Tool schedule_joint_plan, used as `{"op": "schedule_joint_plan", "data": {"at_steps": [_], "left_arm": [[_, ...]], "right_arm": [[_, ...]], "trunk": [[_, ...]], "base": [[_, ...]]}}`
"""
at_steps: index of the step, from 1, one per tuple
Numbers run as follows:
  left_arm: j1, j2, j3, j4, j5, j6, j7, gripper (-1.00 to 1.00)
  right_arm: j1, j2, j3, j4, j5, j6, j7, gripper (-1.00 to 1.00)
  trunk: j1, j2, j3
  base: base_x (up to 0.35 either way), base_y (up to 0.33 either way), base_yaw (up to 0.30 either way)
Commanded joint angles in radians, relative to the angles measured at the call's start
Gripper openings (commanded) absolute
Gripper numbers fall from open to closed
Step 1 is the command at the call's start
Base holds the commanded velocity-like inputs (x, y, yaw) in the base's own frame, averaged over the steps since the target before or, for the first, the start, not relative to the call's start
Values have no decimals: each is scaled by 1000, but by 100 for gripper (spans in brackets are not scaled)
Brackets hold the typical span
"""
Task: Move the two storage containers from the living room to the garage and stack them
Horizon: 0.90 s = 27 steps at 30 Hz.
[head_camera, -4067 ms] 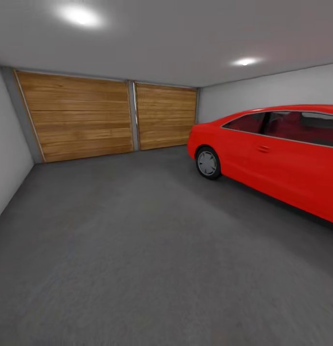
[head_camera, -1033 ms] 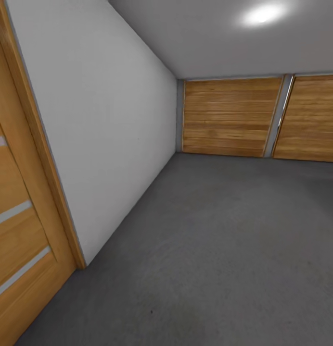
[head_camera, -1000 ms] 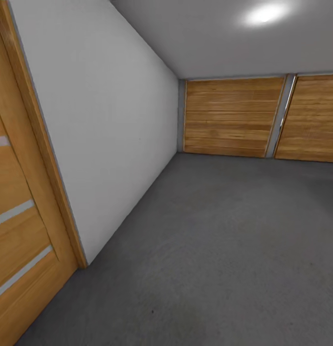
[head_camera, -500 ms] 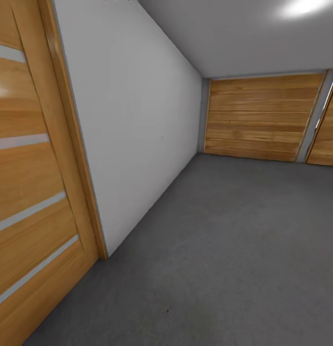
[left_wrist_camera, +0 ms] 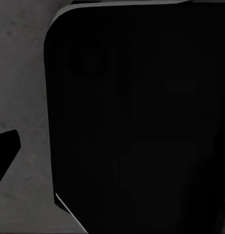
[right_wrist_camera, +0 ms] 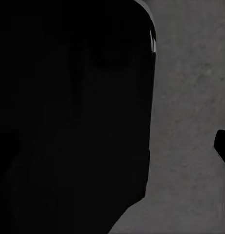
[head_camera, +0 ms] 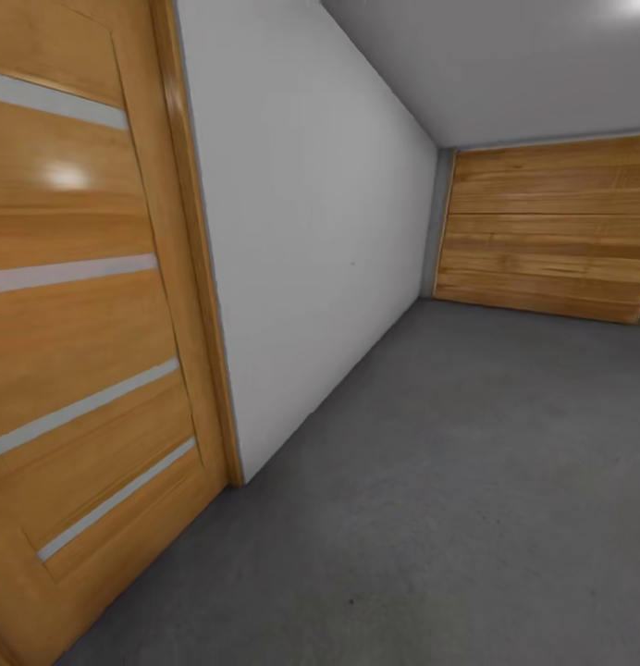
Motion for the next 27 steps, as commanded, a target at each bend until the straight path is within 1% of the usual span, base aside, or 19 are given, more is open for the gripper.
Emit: {"op": "schedule_joint_plan", "data": {"at_steps": [1,4,6,8,9,12,18,27], "left_arm": [[0,-1,3,-1,3,-2,-1,100],[0,-2,18,0,5,-3,-1,100],[0,-2,37,0,10,-4,-1,100],[0,-1,74,-1,19,-5,-1,100],[0,-1,84,-1,21,-5,-1,100],[0,-1,97,-1,23,-5,0,100],[0,-1,105,0,25,-4,0,100],[0,0,106,0,26,-4,0,100]], "right_arm": [[0,0,1,-1,1,-2,-2,100],[0,1,1,-1,-1,-1,-2,100],[0,1,1,-1,-1,-1,-2,100],[0,1,1,-1,-1,-1,-2,100],[0,1,1,-1,-1,-1,-2,100],[0,2,1,-1,-1,-2,-2,100],[0,3,1,-1,-1,-2,-2,100],[0,5,1,-1,-1,-2,-2,100]], "trunk": [[0,0,-1],[0,0,1],[0,0,2],[0,0,3],[0,0,3],[0,0,5],[0,0,10],[0,0,18]], "base": [[0,0,289],[0,0,289],[0,0,289],[0,0,286],[0,0,283],[0,0,278],[0,0,246],[0,0,226]]}}
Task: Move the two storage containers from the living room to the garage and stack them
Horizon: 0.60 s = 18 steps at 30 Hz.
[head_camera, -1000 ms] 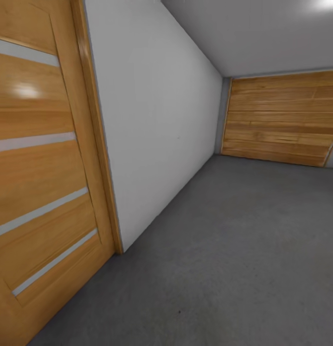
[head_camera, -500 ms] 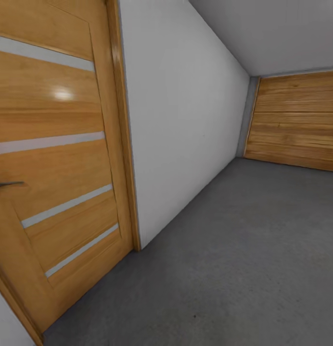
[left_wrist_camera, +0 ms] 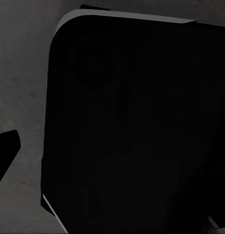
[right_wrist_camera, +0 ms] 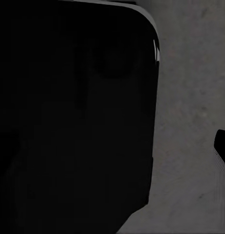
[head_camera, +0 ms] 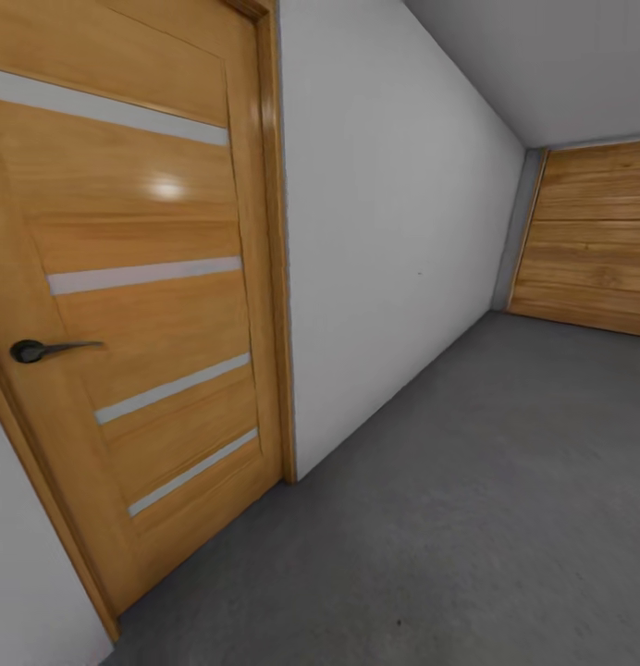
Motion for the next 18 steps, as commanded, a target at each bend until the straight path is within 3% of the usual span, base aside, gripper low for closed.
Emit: {"op": "schedule_joint_plan", "data": {"at_steps": [1,7,18], "left_arm": [[0,0,5,-1,4,-1,0,100],[0,1,3,-1,6,1,0,100],[0,3,2,-1,6,4,0,100]], "right_arm": [[0,0,1,-1,0,-3,-2,100],[0,-11,1,-1,1,-2,-2,100],[0,-13,1,-1,4,-3,-2,100]], "trunk": [[0,0,0],[0,0,1],[0,0,1]], "base": [[0,0,225],[111,-29,22],[287,-126,1]]}}
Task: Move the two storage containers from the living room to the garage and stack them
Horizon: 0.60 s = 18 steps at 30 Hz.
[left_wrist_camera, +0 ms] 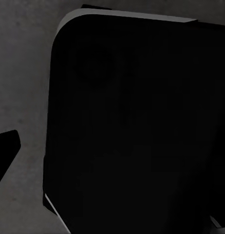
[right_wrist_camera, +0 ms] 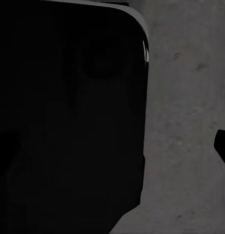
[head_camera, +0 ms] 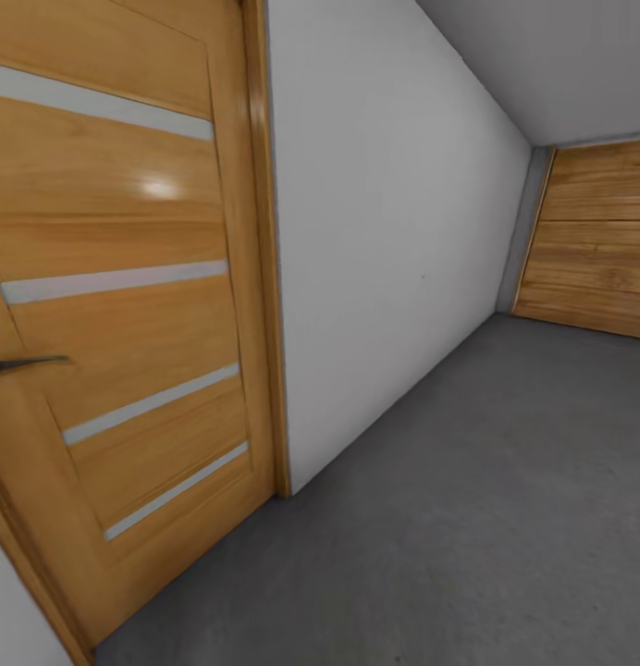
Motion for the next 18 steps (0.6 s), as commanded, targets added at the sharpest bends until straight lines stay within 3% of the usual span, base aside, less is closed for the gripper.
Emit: {"op": "schedule_joint_plan", "data": {"at_steps": [1,8,18], "left_arm": [[1,0,6,-2,5,-1,0,100],[1,1,7,-2,6,-1,0,100],[1,1,7,-2,6,-1,6,100]], "right_arm": [[0,0,1,-1,1,-2,-2,100],[0,1,2,-1,-2,2,-2,100],[0,1,1,-1,-2,1,-2,100]], "trunk": [[1,0,-1],[1,0,-1],[1,0,-1]], "base": [[300,-138,0],[301,-138,28],[301,-147,256]]}}
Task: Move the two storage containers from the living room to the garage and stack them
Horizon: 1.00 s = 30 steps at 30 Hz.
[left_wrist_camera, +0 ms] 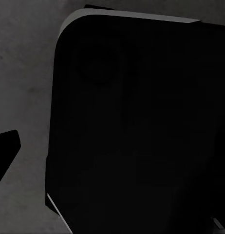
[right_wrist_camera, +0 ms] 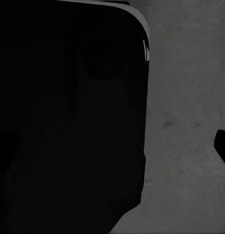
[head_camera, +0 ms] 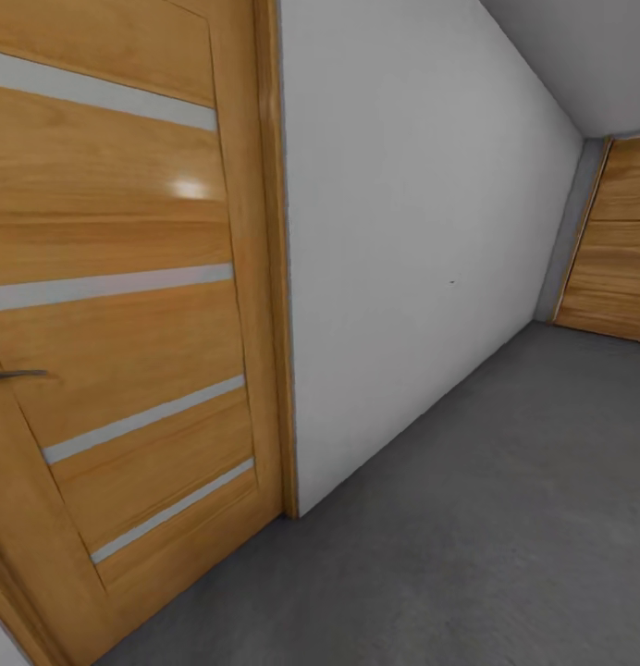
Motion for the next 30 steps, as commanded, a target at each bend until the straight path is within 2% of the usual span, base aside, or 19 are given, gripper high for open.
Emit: {"op": "schedule_joint_plan", "data": {"at_steps": [1,30], "left_arm": [[0,0,6,-1,5,-1,0,100],[0,0,7,-1,5,-4,2,100]], "right_arm": [[0,0,1,-1,0,-3,-2,100],[0,-1,1,-1,2,-5,-3,100]], "trunk": [[1,0,-1],[1,0,-1]], "base": [[301,-164,269],[301,-184,269]]}}
